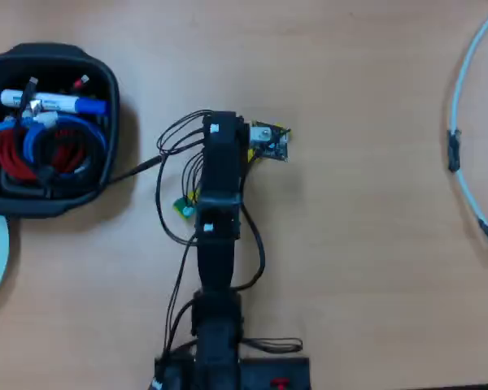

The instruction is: Pick up the yellow instant coffee stick, then put it in the black bowl

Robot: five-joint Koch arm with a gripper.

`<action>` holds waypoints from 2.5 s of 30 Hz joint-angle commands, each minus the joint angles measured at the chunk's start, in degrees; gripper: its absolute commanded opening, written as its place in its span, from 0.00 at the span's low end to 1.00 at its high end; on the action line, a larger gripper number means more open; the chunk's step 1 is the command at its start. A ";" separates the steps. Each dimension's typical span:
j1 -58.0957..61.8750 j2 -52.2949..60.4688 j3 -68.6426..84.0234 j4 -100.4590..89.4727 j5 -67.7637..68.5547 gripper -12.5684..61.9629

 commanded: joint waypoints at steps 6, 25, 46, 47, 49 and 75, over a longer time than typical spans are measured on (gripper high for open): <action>-1.58 7.73 -2.11 6.15 14.94 0.08; -11.87 33.57 7.56 10.37 28.74 0.08; -34.19 41.13 3.87 -3.52 30.06 0.08; -35.42 41.13 3.87 -5.80 30.15 0.08; -37.44 41.04 3.87 -10.55 30.23 0.08; -47.20 14.06 -19.69 -43.33 41.22 0.08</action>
